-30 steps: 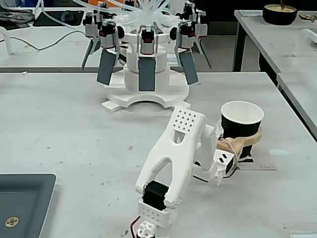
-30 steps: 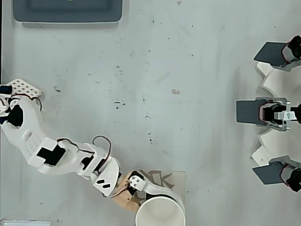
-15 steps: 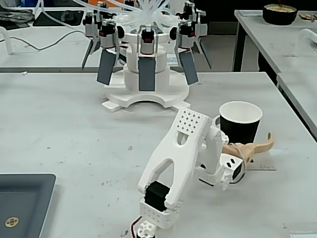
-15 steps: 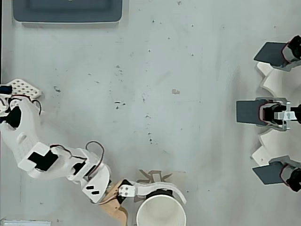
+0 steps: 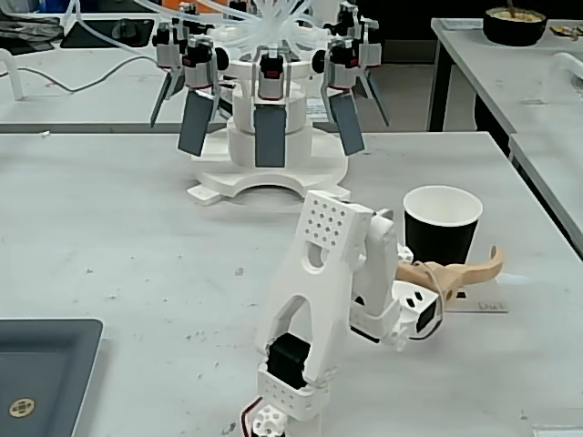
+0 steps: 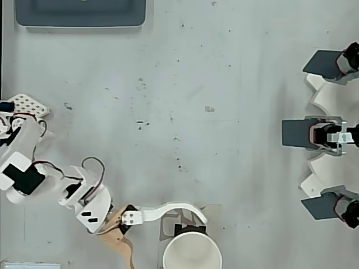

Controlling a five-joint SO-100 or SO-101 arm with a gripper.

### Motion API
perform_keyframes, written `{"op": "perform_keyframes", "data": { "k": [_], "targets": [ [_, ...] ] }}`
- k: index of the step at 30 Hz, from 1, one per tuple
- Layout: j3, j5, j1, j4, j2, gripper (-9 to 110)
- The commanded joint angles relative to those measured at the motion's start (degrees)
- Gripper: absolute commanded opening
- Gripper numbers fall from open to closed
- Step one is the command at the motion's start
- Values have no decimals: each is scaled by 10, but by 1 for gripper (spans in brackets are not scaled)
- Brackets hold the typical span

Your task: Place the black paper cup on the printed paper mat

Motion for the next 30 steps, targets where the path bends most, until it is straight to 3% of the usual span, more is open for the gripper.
{"op": "perform_keyframes", "data": {
  "k": [1,22,30],
  "targets": [
    [27,-6,-11,-17,73,49],
    [278,-11,-54,-22,352,47],
    [340,-11,-140,-22,415,44]
  ]
}}
